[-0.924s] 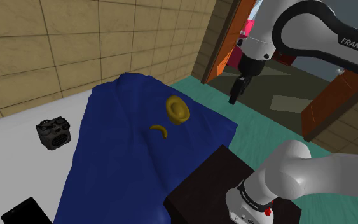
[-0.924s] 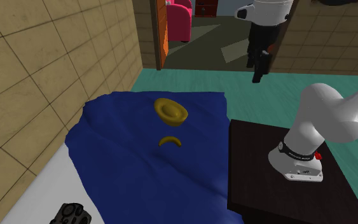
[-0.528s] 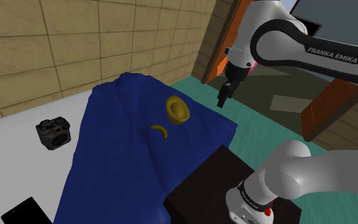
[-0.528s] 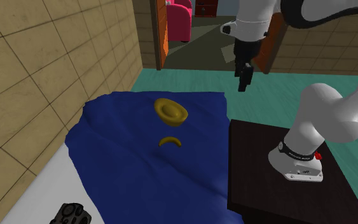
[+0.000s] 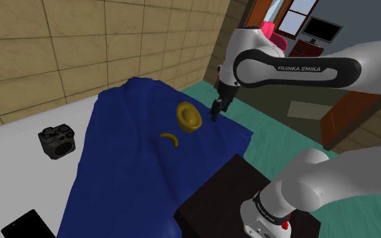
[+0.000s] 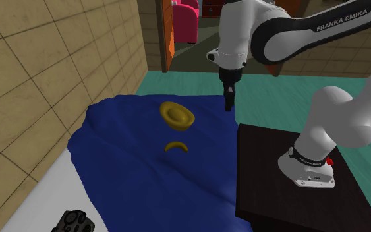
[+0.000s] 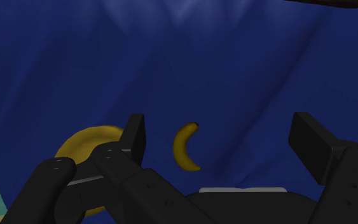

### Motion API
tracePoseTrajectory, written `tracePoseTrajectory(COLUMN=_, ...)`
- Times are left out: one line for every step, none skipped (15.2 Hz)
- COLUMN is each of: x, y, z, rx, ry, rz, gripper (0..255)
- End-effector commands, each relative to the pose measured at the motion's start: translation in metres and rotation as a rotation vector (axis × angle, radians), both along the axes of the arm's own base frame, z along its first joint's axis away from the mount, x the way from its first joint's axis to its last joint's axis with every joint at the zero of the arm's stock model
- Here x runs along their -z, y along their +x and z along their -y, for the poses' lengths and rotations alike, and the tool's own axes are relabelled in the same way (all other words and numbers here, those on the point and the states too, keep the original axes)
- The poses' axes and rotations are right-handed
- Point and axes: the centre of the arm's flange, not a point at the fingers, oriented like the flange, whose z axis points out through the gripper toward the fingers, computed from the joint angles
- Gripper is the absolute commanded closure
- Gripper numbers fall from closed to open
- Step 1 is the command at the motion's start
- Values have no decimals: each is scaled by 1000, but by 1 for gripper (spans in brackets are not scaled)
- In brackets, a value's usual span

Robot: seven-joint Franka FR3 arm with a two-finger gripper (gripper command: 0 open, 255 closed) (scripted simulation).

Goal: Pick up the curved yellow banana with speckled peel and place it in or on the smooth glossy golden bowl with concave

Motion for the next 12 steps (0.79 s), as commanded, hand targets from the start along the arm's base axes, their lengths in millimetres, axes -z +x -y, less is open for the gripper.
tracePoseTrajectory(x=23, y=18, z=4, rx=2, ry=1, rz=2, gripper=0)
tracePoseTrajectory(x=33, y=26, z=5, rx=3, ry=1, rz=2, gripper=0)
tracePoseTrajectory(x=44, y=34, z=6, rx=3, ry=2, rz=2, gripper=0)
tracePoseTrajectory(x=54, y=41, z=6, rx=4, ry=2, rz=2, gripper=0)
tracePoseTrajectory(x=65, y=49, z=7, rx=5, ry=3, rz=3, gripper=0)
tracePoseTrajectory(x=75, y=57, z=8, rx=6, ry=3, rz=3, gripper=0)
tracePoseTrajectory(x=86, y=65, z=8, rx=7, ry=4, rz=3, gripper=0)
tracePoseTrajectory(x=96, y=73, z=9, rx=8, ry=4, rz=3, gripper=0)
tracePoseTrajectory(x=107, y=81, z=10, rx=8, ry=5, rz=3, gripper=0)
tracePoseTrajectory(x=118, y=89, z=10, rx=9, ry=5, rz=3, gripper=0)
tracePoseTrajectory(x=128, y=97, z=11, rx=10, ry=6, rz=3, gripper=0)
tracePoseTrajectory(x=139, y=104, z=12, rx=11, ry=6, rz=3, gripper=0)
